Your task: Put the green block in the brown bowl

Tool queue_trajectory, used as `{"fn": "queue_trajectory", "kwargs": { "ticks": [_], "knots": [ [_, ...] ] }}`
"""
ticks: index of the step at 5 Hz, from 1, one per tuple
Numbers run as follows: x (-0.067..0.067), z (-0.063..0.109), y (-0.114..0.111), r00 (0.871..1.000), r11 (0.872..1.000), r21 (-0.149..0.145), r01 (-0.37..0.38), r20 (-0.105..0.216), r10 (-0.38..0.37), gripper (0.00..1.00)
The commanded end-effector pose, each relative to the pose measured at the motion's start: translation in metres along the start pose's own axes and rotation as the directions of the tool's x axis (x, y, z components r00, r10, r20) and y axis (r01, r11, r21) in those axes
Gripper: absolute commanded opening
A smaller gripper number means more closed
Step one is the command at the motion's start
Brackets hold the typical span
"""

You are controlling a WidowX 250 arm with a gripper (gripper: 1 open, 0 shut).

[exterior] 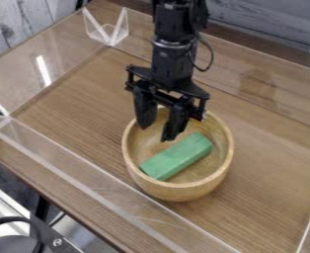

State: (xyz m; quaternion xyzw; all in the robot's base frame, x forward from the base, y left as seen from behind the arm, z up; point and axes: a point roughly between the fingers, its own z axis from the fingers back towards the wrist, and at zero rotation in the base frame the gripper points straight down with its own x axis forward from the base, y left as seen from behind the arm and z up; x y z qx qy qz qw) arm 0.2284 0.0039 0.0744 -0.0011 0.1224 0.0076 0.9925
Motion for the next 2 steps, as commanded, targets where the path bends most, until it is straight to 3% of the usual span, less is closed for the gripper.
{"fn": "queue_trajectory", "kwargs": {
  "ticks": [1, 2],
  "knots": [
    [-0.001, 0.036, 0.002, 0.998, 1.000, -0.006, -0.010, 0.066, 0.010, 1.00],
    [-0.011, 0.074, 0.010, 0.996, 0.999, -0.020, -0.031, 0.085, 0.033, 1.00]
  ]
}}
